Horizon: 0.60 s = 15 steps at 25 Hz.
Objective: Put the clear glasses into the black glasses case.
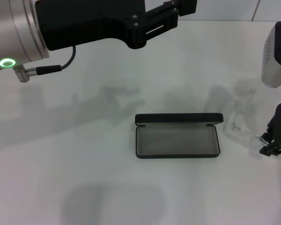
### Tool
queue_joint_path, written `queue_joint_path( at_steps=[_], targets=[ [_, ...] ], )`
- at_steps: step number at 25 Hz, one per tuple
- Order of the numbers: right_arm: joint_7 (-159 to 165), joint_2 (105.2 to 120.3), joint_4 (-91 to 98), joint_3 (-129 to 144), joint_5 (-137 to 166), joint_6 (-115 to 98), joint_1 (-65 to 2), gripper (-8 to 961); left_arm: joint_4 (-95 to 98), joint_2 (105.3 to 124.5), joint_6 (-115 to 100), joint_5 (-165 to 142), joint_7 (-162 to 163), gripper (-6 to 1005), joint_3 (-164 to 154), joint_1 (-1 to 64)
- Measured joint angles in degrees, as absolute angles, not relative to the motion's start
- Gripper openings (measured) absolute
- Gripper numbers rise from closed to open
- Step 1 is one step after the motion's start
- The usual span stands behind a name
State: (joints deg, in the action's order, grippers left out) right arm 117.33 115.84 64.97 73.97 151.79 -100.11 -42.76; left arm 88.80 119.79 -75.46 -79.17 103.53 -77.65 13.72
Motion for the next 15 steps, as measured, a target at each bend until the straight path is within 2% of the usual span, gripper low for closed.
queue_joint_path(
  at_steps=[9, 15],
  targets=[
    [117.3, 115.83, 62.6, 74.3, 151.6, -98.0, -42.7, 228, 88.9, 119.83, -76.2, -79.0, 103.5, 295, -77.6, 13.5],
    [117.2, 115.84, 62.5, 74.3, 151.3, -97.4, -42.4, 187, 88.9, 119.88, -76.9, -78.5, 103.5, 291, -77.3, 12.9]
  ],
)
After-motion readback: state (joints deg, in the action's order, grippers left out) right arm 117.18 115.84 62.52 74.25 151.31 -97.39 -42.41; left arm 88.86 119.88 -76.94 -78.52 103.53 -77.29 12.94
